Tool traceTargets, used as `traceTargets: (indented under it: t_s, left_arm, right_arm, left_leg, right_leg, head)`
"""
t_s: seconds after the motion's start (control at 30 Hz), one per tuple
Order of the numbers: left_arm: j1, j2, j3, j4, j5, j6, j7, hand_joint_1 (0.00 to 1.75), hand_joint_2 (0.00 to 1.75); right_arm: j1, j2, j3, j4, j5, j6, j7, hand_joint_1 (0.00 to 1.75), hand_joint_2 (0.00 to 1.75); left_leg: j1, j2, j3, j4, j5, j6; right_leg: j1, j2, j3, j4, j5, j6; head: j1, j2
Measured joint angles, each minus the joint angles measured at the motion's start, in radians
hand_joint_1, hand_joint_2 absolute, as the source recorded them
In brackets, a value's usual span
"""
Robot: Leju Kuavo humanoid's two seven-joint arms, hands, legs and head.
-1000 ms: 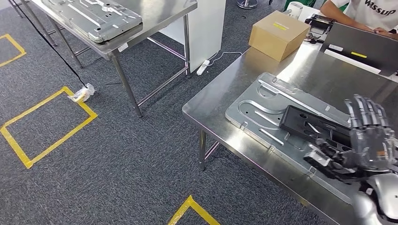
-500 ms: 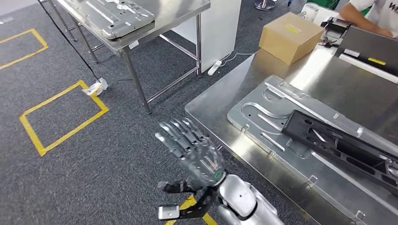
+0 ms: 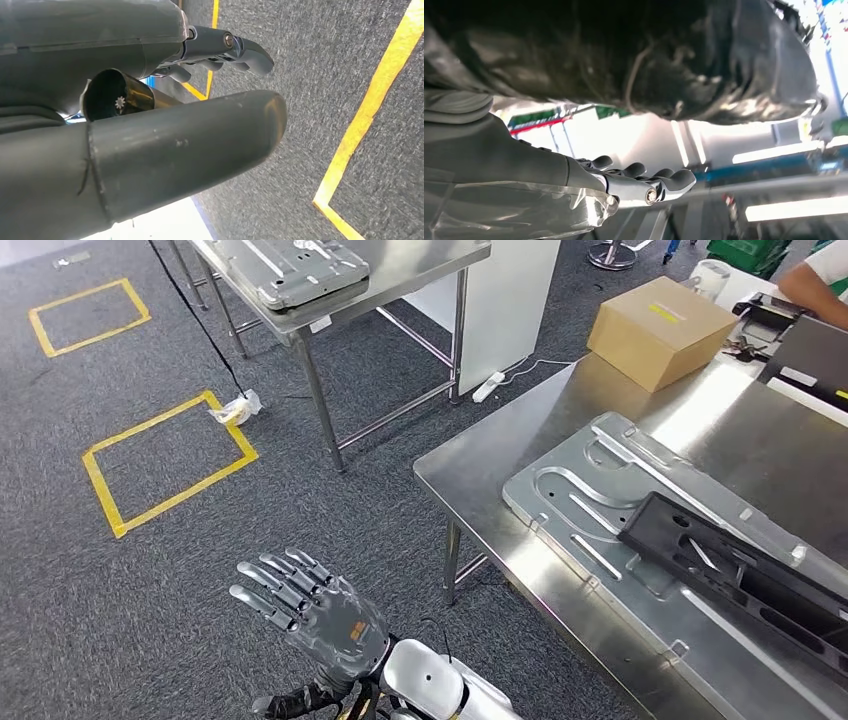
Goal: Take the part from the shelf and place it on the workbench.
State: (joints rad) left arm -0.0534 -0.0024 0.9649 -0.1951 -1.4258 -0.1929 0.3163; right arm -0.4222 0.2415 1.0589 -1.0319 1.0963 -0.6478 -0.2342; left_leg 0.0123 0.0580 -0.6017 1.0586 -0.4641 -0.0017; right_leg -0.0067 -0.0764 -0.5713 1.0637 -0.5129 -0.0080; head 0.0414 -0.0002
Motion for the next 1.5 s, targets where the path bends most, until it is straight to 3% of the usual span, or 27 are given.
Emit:
traceTargets:
  t_s: [0.03,0.1,0.17,0.23,0.3,0.33,0.37,0.4,0.47,0.53,0.6,0.67,0.73,0.8,0.83,0.87,0.97,1.03,1.1,1.17,1.23,1.3,1.33,1.37,1.43,1.5]
  left_arm:
    - [-0.001,0.000,0.002,0.000,-0.001,0.000,0.000,0.00,0.00]
    - [0.003,0.000,0.006,0.000,-0.005,-0.001,0.002,0.00,0.00]
    - [0.008,-0.001,0.009,0.000,-0.008,-0.002,0.004,0.00,0.00]
    - [0.007,-0.002,0.013,0.000,-0.010,-0.003,0.008,0.00,0.00]
    - [0.007,-0.004,0.020,0.000,-0.011,-0.005,0.014,0.00,0.00]
    - [0.009,-0.005,0.023,0.000,-0.012,-0.007,0.018,0.00,0.00]
    - [0.010,-0.007,0.026,0.000,-0.013,-0.010,0.022,0.00,0.00]
    - [0.011,-0.009,0.028,0.000,-0.015,-0.012,0.026,0.00,0.00]
    - [0.012,-0.017,0.031,0.000,-0.020,-0.017,0.033,0.00,0.00]
    - [0.013,-0.022,0.032,0.000,-0.024,-0.022,0.037,0.00,0.00]
    - [0.016,-0.022,0.033,0.000,-0.024,-0.024,0.038,0.00,0.00]
    - [0.016,-0.024,0.035,0.000,-0.025,-0.025,0.039,0.00,0.00]
    - [0.011,-0.026,0.036,0.000,-0.025,-0.025,0.040,0.00,0.00]
    - [0.008,-0.026,0.038,0.000,-0.026,-0.025,0.040,0.00,0.00]
    - [0.009,-0.026,0.038,0.000,-0.027,-0.025,0.041,0.00,0.00]
    - [0.010,-0.026,0.039,0.000,-0.029,-0.025,0.044,0.00,0.00]
    - [0.011,-0.029,0.040,0.000,-0.037,-0.026,0.056,0.00,0.00]
    - [0.011,-0.035,0.040,-0.001,-0.048,-0.025,0.065,0.00,0.00]
    - [0.016,-0.040,0.040,-0.001,-0.060,-0.021,0.078,0.00,0.00]
    - [0.023,-0.044,0.040,-0.001,-0.067,-0.014,0.086,0.00,0.87]
    - [0.021,-0.050,0.040,-0.001,-0.066,-0.002,0.088,0.00,1.75]
    - [0.015,-0.056,0.040,-0.001,-0.067,0.008,0.089,0.00,1.75]
    - [0.014,-0.058,0.040,-0.001,-0.069,0.009,0.090,0.00,1.75]
    - [0.014,-0.060,0.039,-0.001,-0.075,0.007,0.090,0.00,1.75]
    - [0.014,-0.061,0.039,-0.001,-0.087,0.005,0.086,0.00,1.75]
    - [0.015,-0.063,0.039,-0.001,-0.105,0.018,0.077,0.00,1.75]
  right_arm:
    - [0.004,0.000,0.000,0.026,-0.006,-0.007,-0.007,0.00,0.00]
    - [0.011,0.000,-0.002,0.077,-0.014,-0.021,-0.016,0.00,0.00]
    - [0.019,-0.001,-0.011,0.127,-0.020,-0.032,-0.024,0.00,0.00]
    - [0.043,-0.011,-0.040,0.179,-0.027,-0.039,-0.032,0.00,0.00]
    - [0.082,-0.030,-0.100,0.238,-0.042,-0.040,-0.041,0.00,0.87]
    - [0.103,-0.039,-0.146,0.270,-0.054,-0.040,-0.049,0.00,1.31]
    - [0.124,-0.048,-0.198,0.300,-0.069,-0.041,-0.061,0.00,1.75]
    - [0.145,-0.057,-0.255,0.332,-0.089,-0.042,-0.078,0.00,1.75]
    - [0.191,-0.076,-0.359,0.403,-0.142,-0.044,-0.119,0.00,1.75]
    - [0.226,-0.093,-0.454,0.474,-0.184,-0.045,-0.154,0.00,1.75]
    - [0.243,-0.102,-0.530,0.520,-0.196,-0.045,-0.172,0.00,1.75]
    - [0.249,-0.105,-0.574,0.549,-0.194,-0.045,-0.176,0.00,1.75]
    - [0.256,-0.105,-0.599,0.574,-0.190,-0.045,-0.172,0.00,1.75]
    - [0.263,-0.105,-0.620,0.594,-0.189,-0.045,-0.163,0.00,1.75]
    - [0.264,-0.106,-0.631,0.605,-0.197,-0.043,-0.151,0.00,1.75]
    - [0.265,-0.109,-0.647,0.620,-0.213,-0.033,-0.130,0.00,1.75]
    - [0.278,-0.135,-0.730,0.691,-0.304,0.082,-0.011,0.00,1.75]
    - [0.301,-0.164,-0.795,0.738,-0.354,0.231,0.101,0.00,1.75]
    - [0.324,-0.189,-0.854,0.774,-0.391,0.399,0.246,0.00,1.75]
    - [0.331,-0.200,-0.901,0.793,-0.419,0.522,0.391,0.00,1.75]
    - [0.324,-0.200,-0.940,0.800,-0.454,0.577,0.498,0.00,1.75]
    - [0.320,-0.195,-0.989,0.805,-0.512,0.584,0.551,0.00,1.75]
    - [0.320,-0.189,-1.017,0.807,-0.541,0.573,0.558,0.00,1.75]
    - [0.321,-0.182,-1.047,0.809,-0.569,0.556,0.562,0.00,1.75]
    - [0.328,-0.163,-1.108,0.814,-0.606,0.523,0.566,0.00,1.75]
    - [0.334,-0.142,-1.153,0.819,-0.609,0.513,0.565,0.00,1.75]
  left_leg:
    - [-0.005,0.002,0.001,-0.007,-0.002,0.002]
    - [-0.002,-0.019,0.001,-0.017,0.005,0.012]
    - [0.002,-0.037,0.006,-0.027,0.012,0.022]
    - [0.001,-0.057,0.006,-0.030,0.014,0.030]
    - [-0.004,-0.082,0.005,-0.029,0.014,0.036]
    - [-0.007,-0.096,0.006,-0.029,0.014,0.037]
    - [-0.009,-0.110,0.008,-0.029,0.014,0.037]
    - [-0.010,-0.123,0.010,-0.029,0.013,0.038]
    - [-0.010,-0.148,0.009,-0.028,0.013,0.036]
    - [-0.004,-0.167,0.003,-0.029,0.016,0.027]
    - [-0.002,-0.170,0.000,-0.030,0.017,0.018]
    - [-0.005,-0.129,-0.013,0.002,-0.005,0.009]
    - [-0.001,-0.082,-0.063,0.106,-0.065,-0.003]
    - [0.007,-0.068,-0.126,0.226,-0.115,-0.016]
    - [0.011,-0.065,-0.137,0.247,-0.115,-0.021]
    - [0.015,-0.063,-0.130,0.234,-0.098,-0.025]
    - [0.019,-0.027,-0.017,0.033,-0.007,-0.031]
    - [0.013,-0.013,0.022,-0.035,0.008,-0.016]
    - [0.006,-0.029,0.022,-0.036,0.006,0.007]
    - [0.006,-0.039,0.023,-0.039,0.007,0.022]
    - [0.006,-0.046,0.024,-0.043,0.010,0.036]
    - [-0.001,-0.065,0.023,-0.043,0.011,0.045]
    - [-0.005,-0.080,0.024,-0.043,0.011,0.047]
    - [-0.009,-0.096,0.026,-0.042,0.011,0.048]
    - [-0.014,-0.129,0.030,-0.041,0.010,0.048]
    - [-0.013,-0.155,0.025,-0.039,0.012,0.044]
  right_leg:
    - [0.002,-0.009,0.001,-0.004,0.001,0.005]
    - [0.002,-0.016,0.008,-0.008,-0.002,0.017]
    - [-0.001,0.020,-0.006,0.032,-0.033,0.025]
    - [-0.002,0.062,-0.060,0.142,-0.090,0.026]
    - [0.001,0.072,-0.111,0.235,-0.114,0.023]
    - [0.003,0.075,-0.116,0.235,-0.099,0.019]
    - [0.006,0.080,-0.100,0.195,-0.066,0.013]
    - [0.009,0.093,-0.072,0.129,-0.026,0.005]
    - [0.012,0.135,-0.020,0.012,0.025,-0.009]
    - [0.016,0.152,-0.007,-0.025,0.032,-0.014]
    - [0.014,0.132,0.001,-0.042,0.038,-0.017]
    - [0.006,0.111,0.017,-0.063,0.045,-0.023]
    - [0.004,0.083,0.028,-0.072,0.044,-0.026]
    - [0.003,0.052,0.030,-0.071,0.040,-0.025]
    - [0.002,0.039,0.030,-0.070,0.038,-0.022]
    - [0.000,0.027,0.032,-0.068,0.035,-0.018]
    - [-0.005,-0.007,0.043,-0.062,0.020,0.003]
    - [-0.005,-0.026,0.051,-0.059,0.008,0.019]
    - [-0.007,-0.040,0.060,-0.061,0.004,0.032]
    - [-0.012,-0.017,0.061,-0.051,-0.010,0.041]
    - [-0.014,0.034,0.027,0.033,-0.067,0.043]
    - [-0.009,0.057,-0.030,0.171,-0.132,0.038]
    - [-0.006,0.059,-0.047,0.214,-0.141,0.033]
    - [-0.002,0.061,-0.050,0.222,-0.130,0.027]
    - [0.005,0.084,-0.010,0.128,-0.056,0.010]
    - [0.009,0.147,0.033,0.013,-0.001,-0.006]
  head:
    - [0.000,0.000]
    - [0.001,0.000]
    - [0.001,0.000]
    - [0.001,0.000]
    - [0.001,0.000]
    - [0.001,0.000]
    - [0.001,0.000]
    - [0.001,0.000]
    - [-0.001,0.000]
    - [-0.004,0.000]
    - [-0.004,0.000]
    - [-0.008,0.000]
    - [-0.013,0.000]
    - [-0.013,0.000]
    - [-0.013,0.000]
    - [-0.013,0.000]
    - [-0.014,0.000]
    - [-0.012,0.000]
    - [-0.010,0.000]
    - [-0.010,0.000]
    - [-0.010,0.000]
    - [-0.009,0.000]
    - [-0.009,0.000]
    - [-0.009,0.000]
    - [-0.009,0.000]
    - [-0.010,0.000]
